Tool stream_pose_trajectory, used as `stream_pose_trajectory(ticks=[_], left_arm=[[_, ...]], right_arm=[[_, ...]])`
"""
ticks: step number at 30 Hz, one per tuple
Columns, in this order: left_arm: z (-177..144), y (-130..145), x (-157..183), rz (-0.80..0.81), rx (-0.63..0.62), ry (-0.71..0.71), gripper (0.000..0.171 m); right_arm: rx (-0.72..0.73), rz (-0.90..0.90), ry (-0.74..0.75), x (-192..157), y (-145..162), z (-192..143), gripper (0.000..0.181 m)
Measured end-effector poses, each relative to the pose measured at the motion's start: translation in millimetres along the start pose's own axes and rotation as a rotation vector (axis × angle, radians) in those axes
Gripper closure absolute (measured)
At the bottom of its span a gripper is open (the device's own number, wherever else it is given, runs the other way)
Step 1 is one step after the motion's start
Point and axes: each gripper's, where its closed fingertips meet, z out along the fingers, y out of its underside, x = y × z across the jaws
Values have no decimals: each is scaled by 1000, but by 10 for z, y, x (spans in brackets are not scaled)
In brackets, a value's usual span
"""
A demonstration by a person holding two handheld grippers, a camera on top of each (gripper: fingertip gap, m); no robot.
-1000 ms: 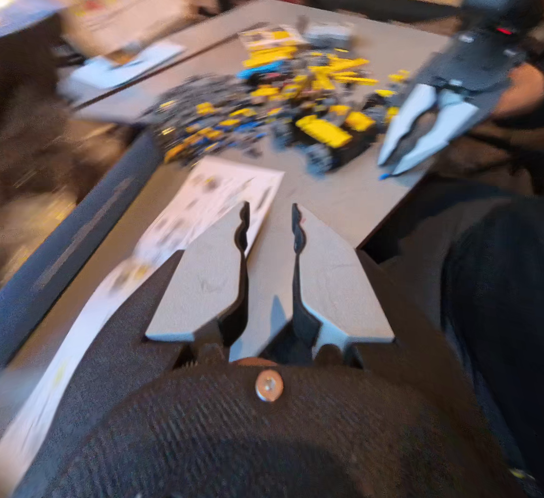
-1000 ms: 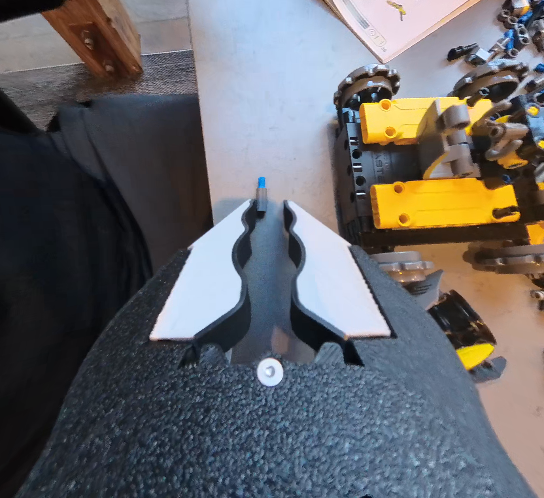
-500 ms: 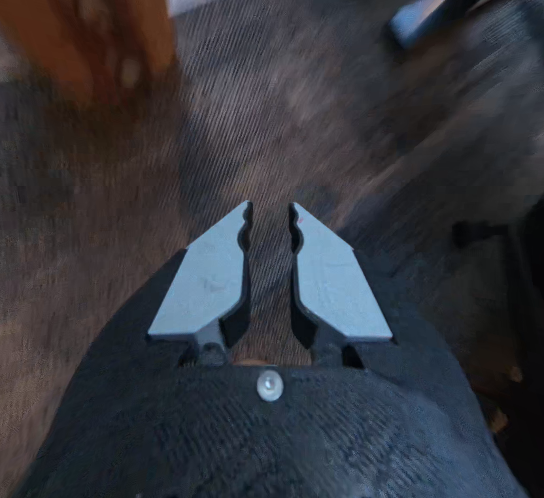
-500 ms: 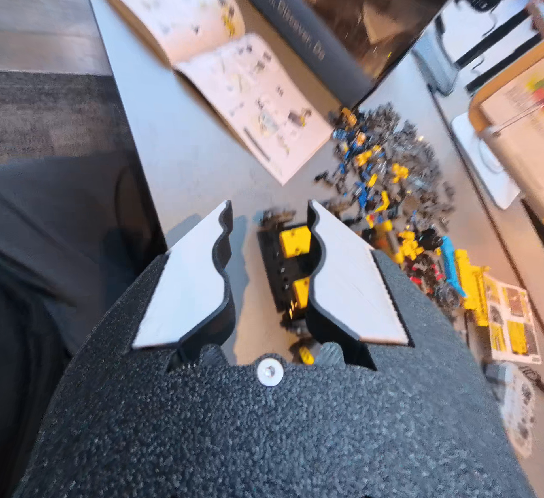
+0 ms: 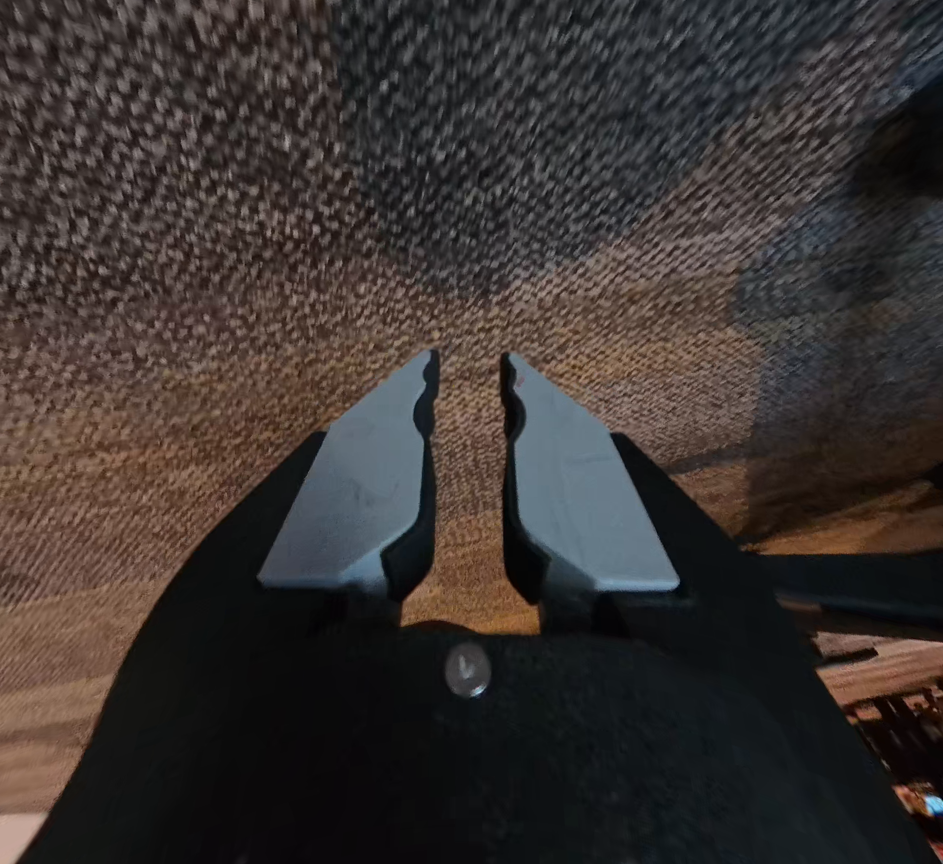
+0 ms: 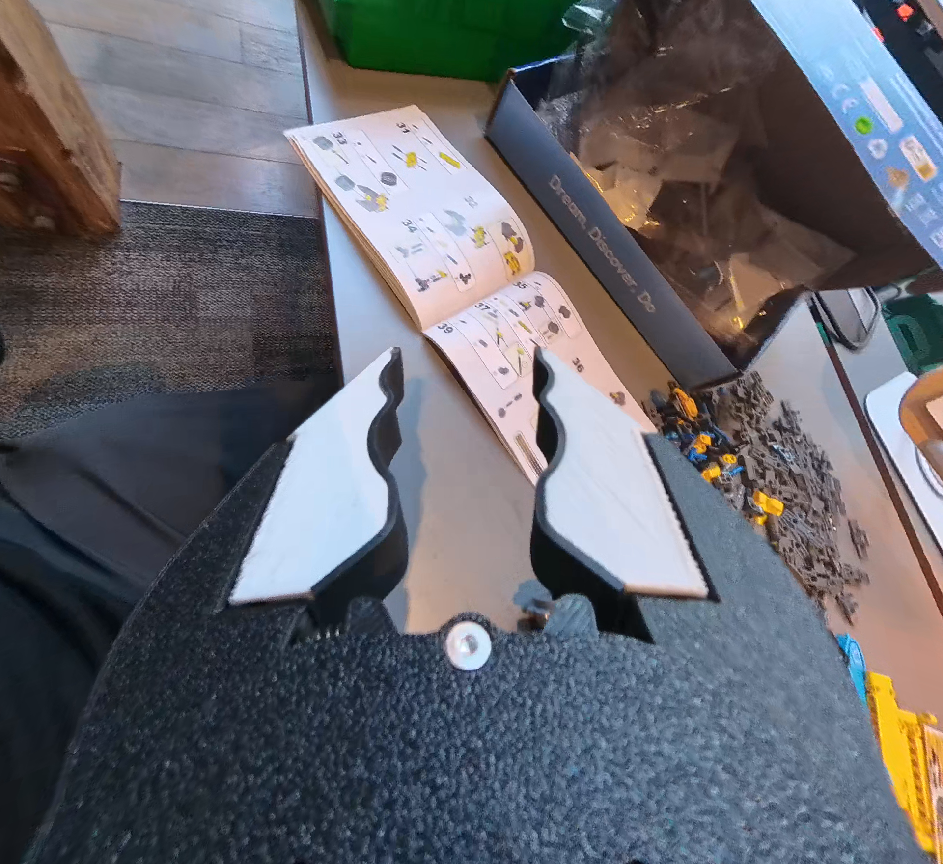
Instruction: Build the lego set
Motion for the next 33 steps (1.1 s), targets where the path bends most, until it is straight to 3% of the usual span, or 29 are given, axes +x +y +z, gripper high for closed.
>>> stream_pose_trajectory(ticks=[6, 12, 17, 23, 27, 33], left_arm=[[-112, 67, -218, -47, 10, 28, 149], [-487, 94, -870, -101, 41, -57, 149], [-569, 587, -1017, -198, 37, -42, 146], [-348, 1284, -950, -348, 18, 59, 139], [-234, 1510, -963, -526, 50, 143, 137], [56, 1839, -1067, -825, 36, 209, 133]], right_arm=[[-5, 0, -38, -49, -16, 94, 131], [20, -10, -146, -317, 18, 349, 132], [84, -73, -254, -710, -120, 374, 134], [188, -190, -431, -1514, -394, 132, 134], [195, -266, -501, -1895, -367, -2, 136], [156, -148, -588, -2195, -242, -55, 135]])
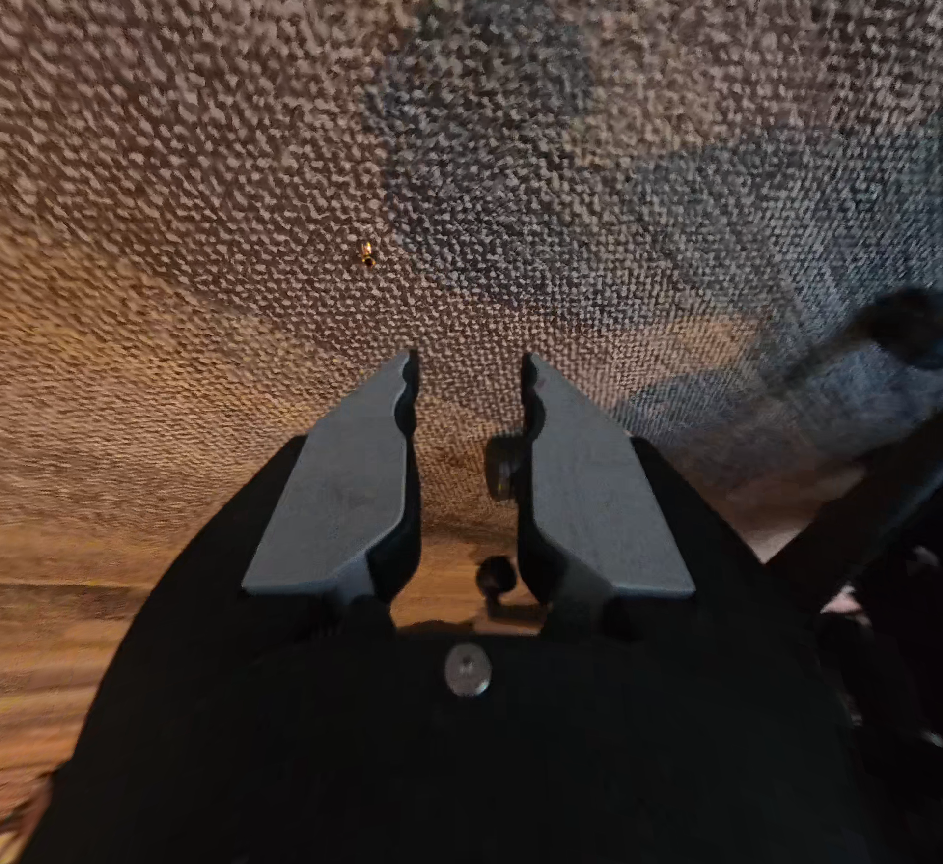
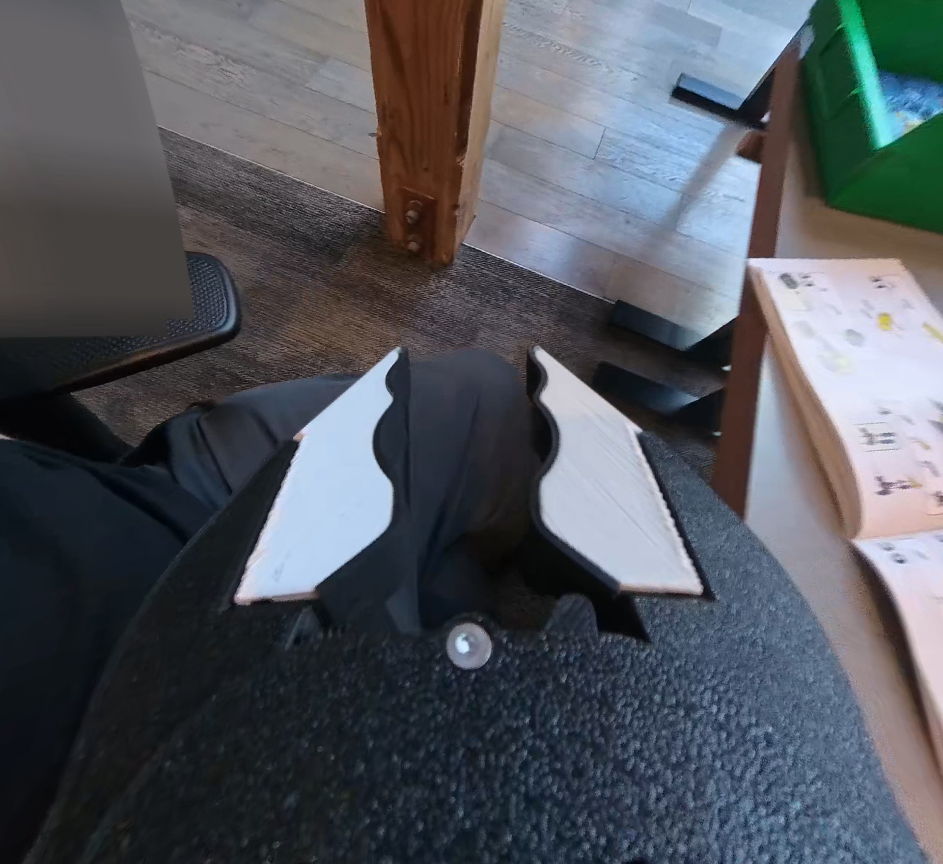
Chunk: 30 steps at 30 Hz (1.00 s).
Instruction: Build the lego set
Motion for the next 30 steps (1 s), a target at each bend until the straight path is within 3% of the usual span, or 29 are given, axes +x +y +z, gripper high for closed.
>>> stream_pose_trajectory(ticks=[6, 16, 22, 30], left_arm=[[379, -47, -374, -194, 47, 74, 136], [854, -121, -556, -333, 101, 200, 142], [975, -134, -674, -293, 97, 121, 168], [971, -101, -647, -296, 137, 141, 166]], right_arm=[[-62, 20, -85, -441, 55, 251, 136], [-156, -113, -235, -1265, -211, 605, 141], [-165, -153, -236, -1377, -353, 621, 143], [-161, -168, -253, -1415, -449, 713, 145]])
